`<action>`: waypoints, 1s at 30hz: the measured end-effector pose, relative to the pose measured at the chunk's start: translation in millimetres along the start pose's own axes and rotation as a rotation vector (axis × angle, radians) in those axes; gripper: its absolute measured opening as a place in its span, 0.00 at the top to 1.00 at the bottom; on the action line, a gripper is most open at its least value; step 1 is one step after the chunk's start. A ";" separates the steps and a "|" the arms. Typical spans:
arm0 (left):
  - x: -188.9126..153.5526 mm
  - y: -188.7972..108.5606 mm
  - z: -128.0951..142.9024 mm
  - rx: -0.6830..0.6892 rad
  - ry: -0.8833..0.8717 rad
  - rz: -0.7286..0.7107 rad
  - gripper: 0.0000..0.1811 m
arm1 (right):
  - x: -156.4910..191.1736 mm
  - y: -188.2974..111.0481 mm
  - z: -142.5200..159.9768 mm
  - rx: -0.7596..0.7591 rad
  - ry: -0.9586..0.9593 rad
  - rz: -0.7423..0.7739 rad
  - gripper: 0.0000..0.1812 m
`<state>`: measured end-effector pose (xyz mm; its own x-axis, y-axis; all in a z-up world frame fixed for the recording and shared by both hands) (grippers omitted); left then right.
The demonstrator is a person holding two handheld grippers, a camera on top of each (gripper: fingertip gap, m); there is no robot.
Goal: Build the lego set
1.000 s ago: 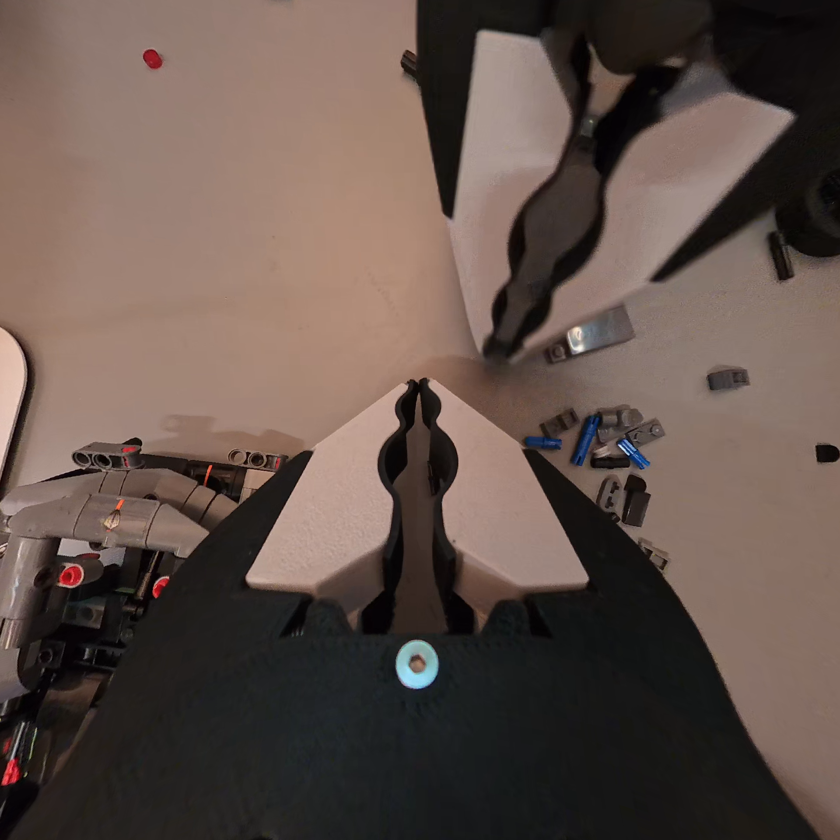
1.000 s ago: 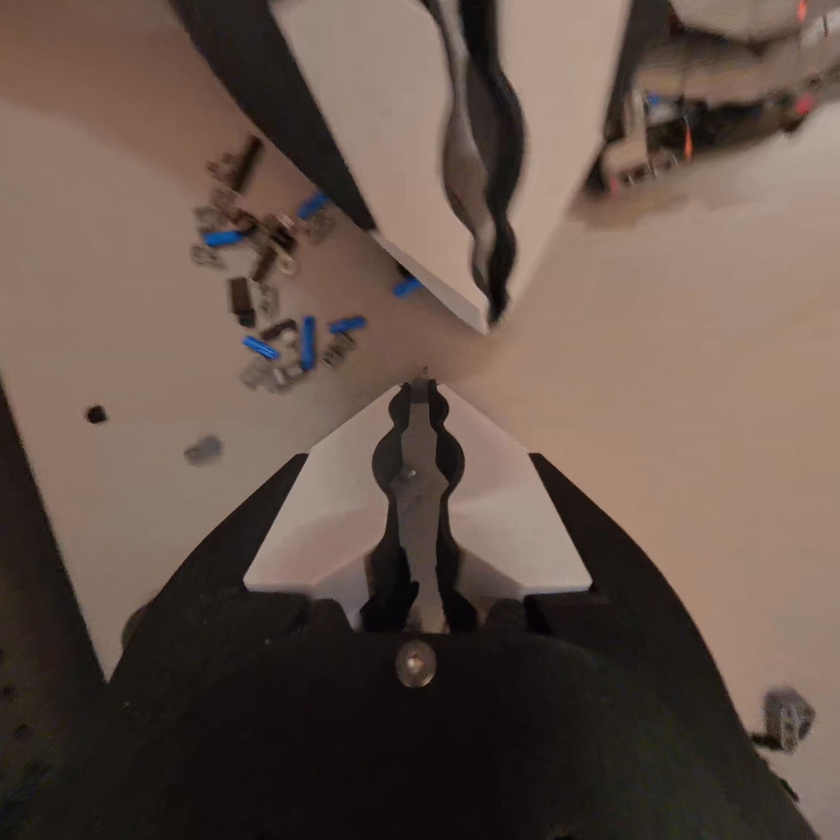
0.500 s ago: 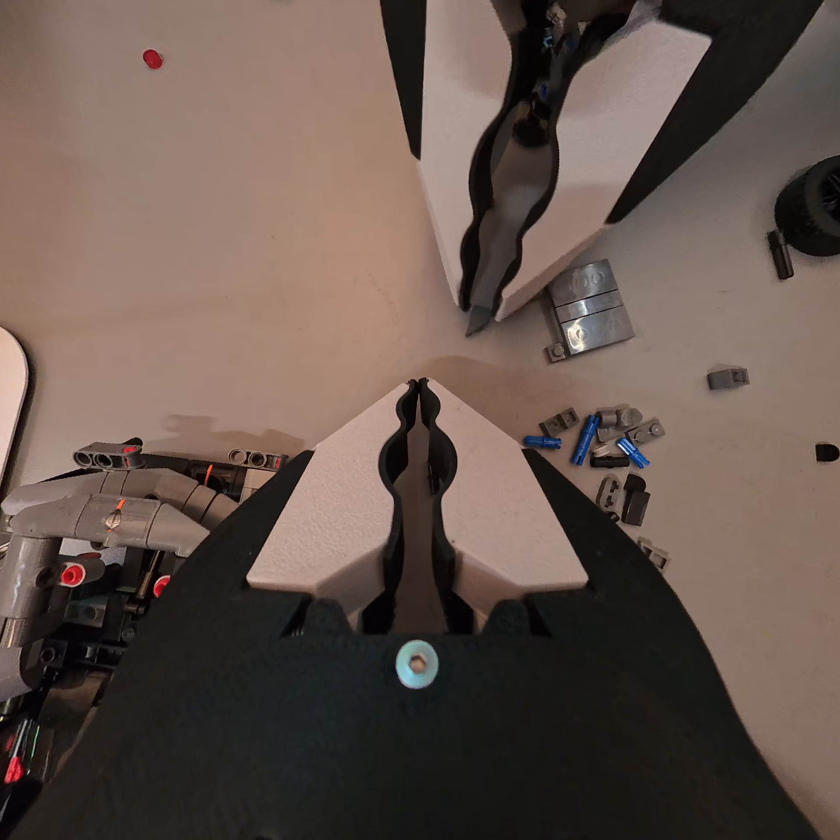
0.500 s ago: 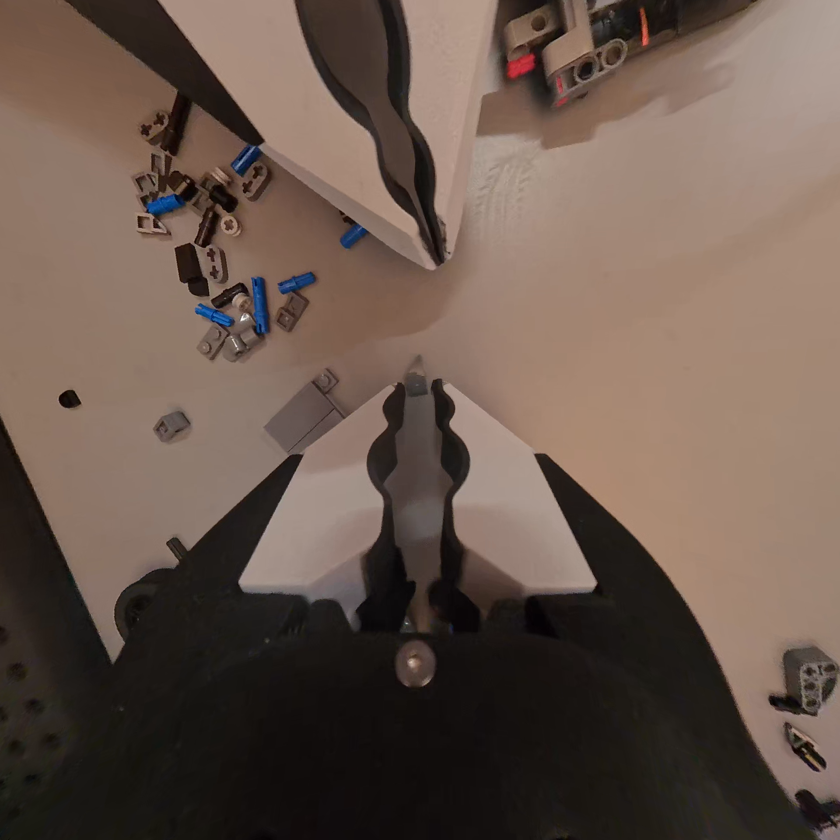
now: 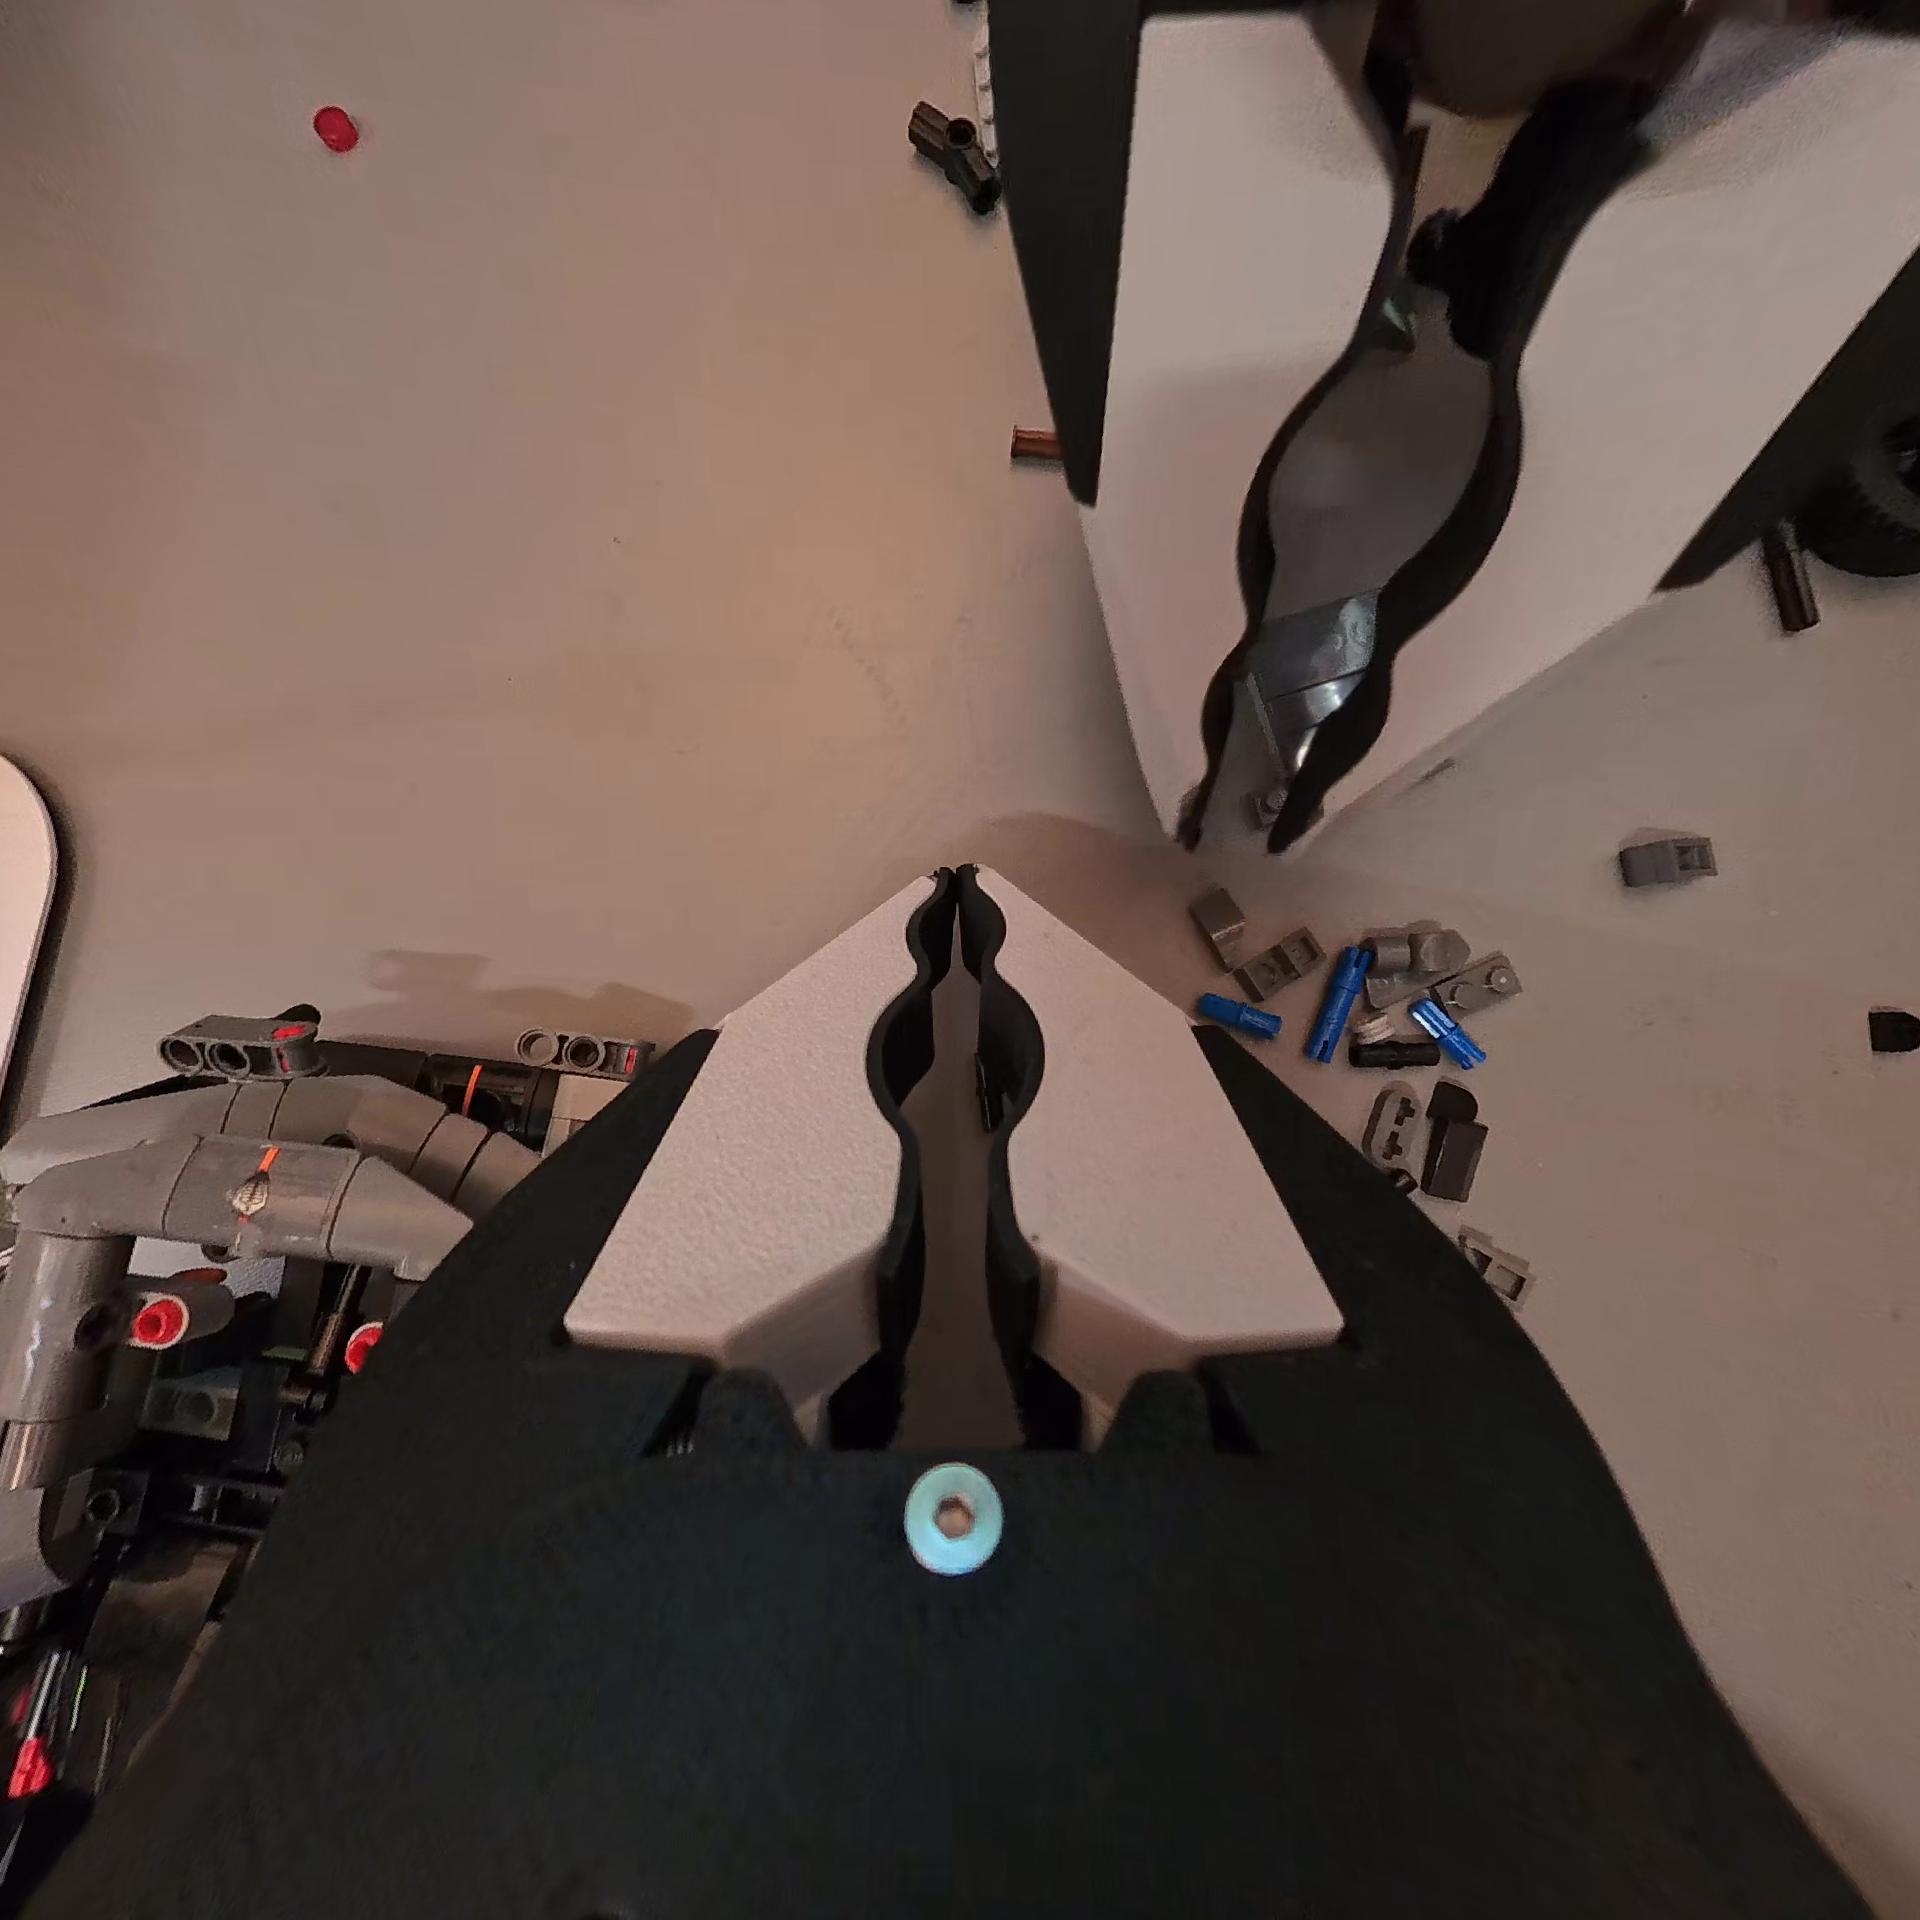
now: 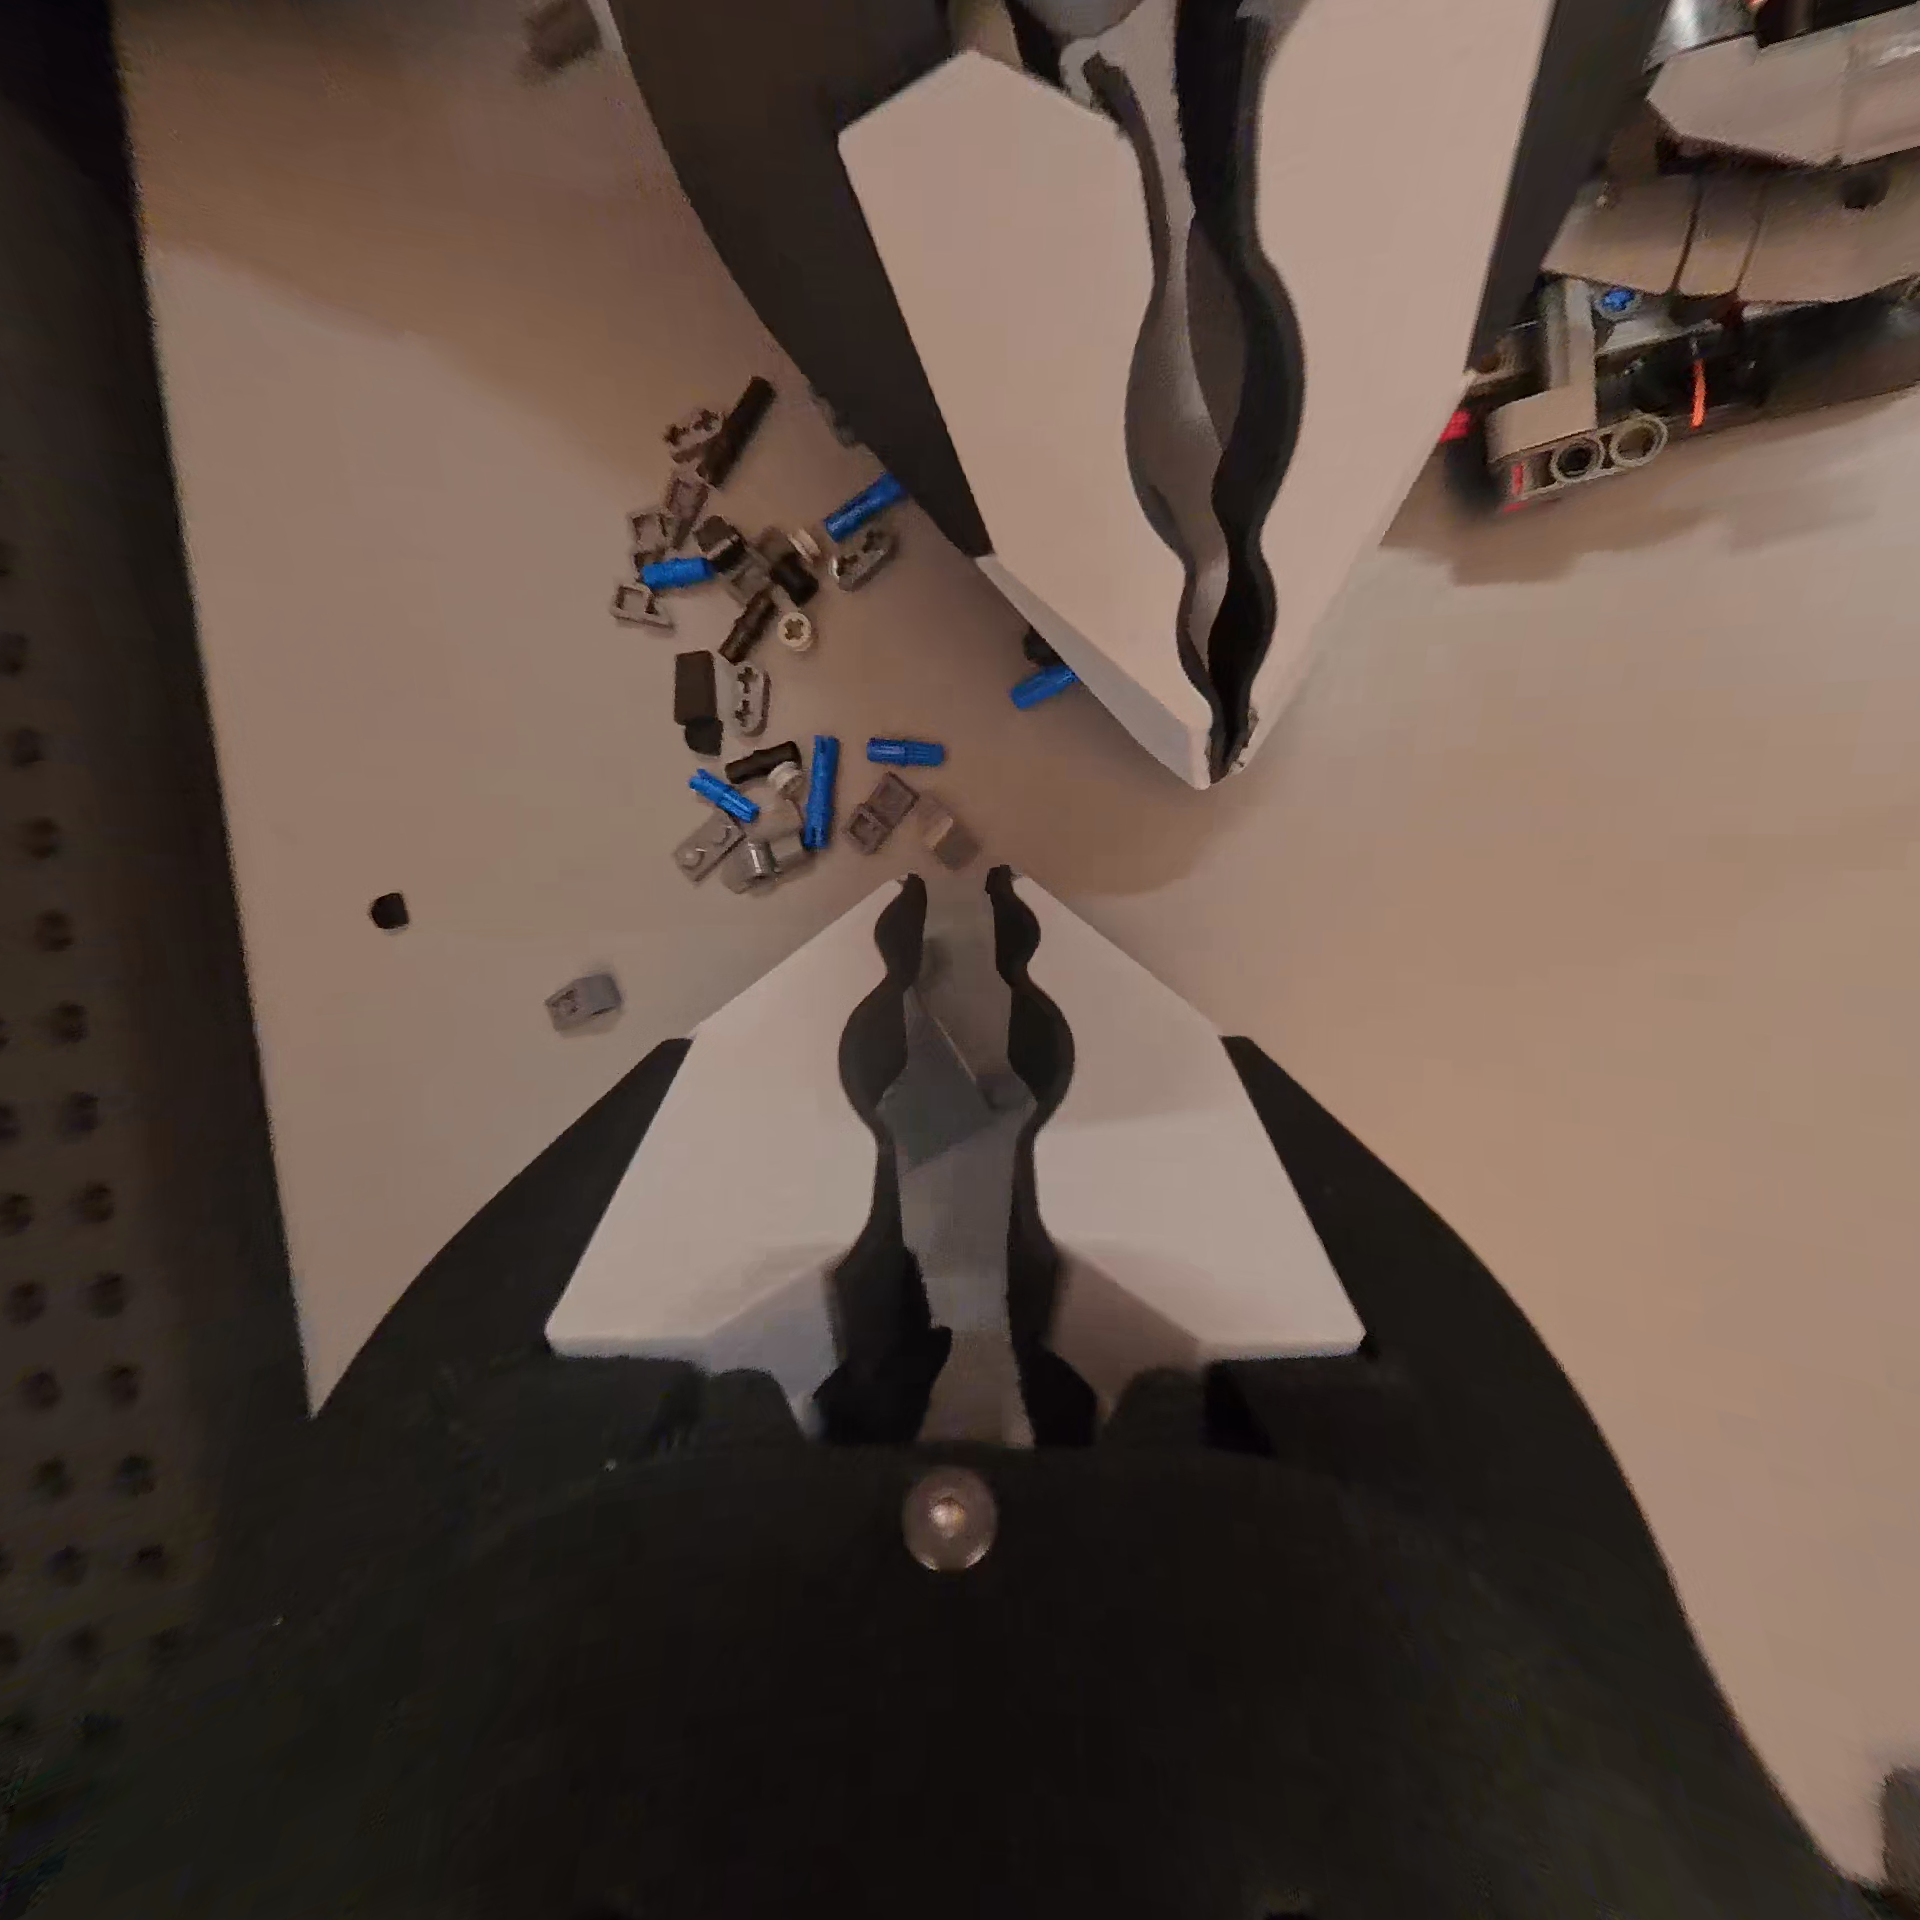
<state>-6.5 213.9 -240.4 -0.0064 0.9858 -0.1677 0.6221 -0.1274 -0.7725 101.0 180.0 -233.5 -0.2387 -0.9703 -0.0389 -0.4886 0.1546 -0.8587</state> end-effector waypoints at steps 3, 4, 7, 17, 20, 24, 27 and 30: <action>0.1 0.4 -0.1 0.001 -0.001 0.000 1.00 | 5.3 7.5 -2.3 0.015 -0.052 0.033 0.94; 0.1 0.7 0.1 0.003 0.000 0.000 1.00 | 6.8 9.4 -2.9 0.033 -0.058 0.042 0.94; 1.0 0.3 0.7 0.002 -0.004 -0.001 1.00 | 9.2 7.6 -3.9 0.055 -0.084 0.067 0.95; 3.8 -3.4 0.7 -0.012 -0.015 -0.018 1.00 | 7.5 18.2 -4.7 0.038 -0.065 0.087 0.94; 6.2 -7.0 1.2 -0.024 -0.026 -0.031 1.00 | 3.0 19.5 -6.2 0.023 -0.067 0.142 0.96; 7.8 -9.5 1.8 -0.025 -0.033 -0.049 1.00 | -0.5 19.1 -8.2 0.019 -0.077 0.220 0.97; 8.8 -11.0 2.1 -0.028 -0.037 -0.056 1.00 | 3.0 16.3 -11.1 0.025 -0.005 0.175 0.97; 10.8 -12.4 3.2 -0.032 -0.046 -0.064 1.00 | 6.5 16.4 -13.9 0.027 0.116 0.087 0.92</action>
<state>-16.8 225.8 -234.6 -0.0828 0.9856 -0.1472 0.6440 -0.0598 -0.7627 79.8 178.8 -240.7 -0.3750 -0.9253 -0.0558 -0.4397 0.2306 -0.8680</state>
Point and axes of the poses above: each gripper's, where its closed fingertips meet, y out along the fingers, z out of its underside, x = y × z across the jaws, the point moved 9 cm from there along -y, back along the fingers, and after that the axes turned 13 degrees about z, right-handed, at the moved point
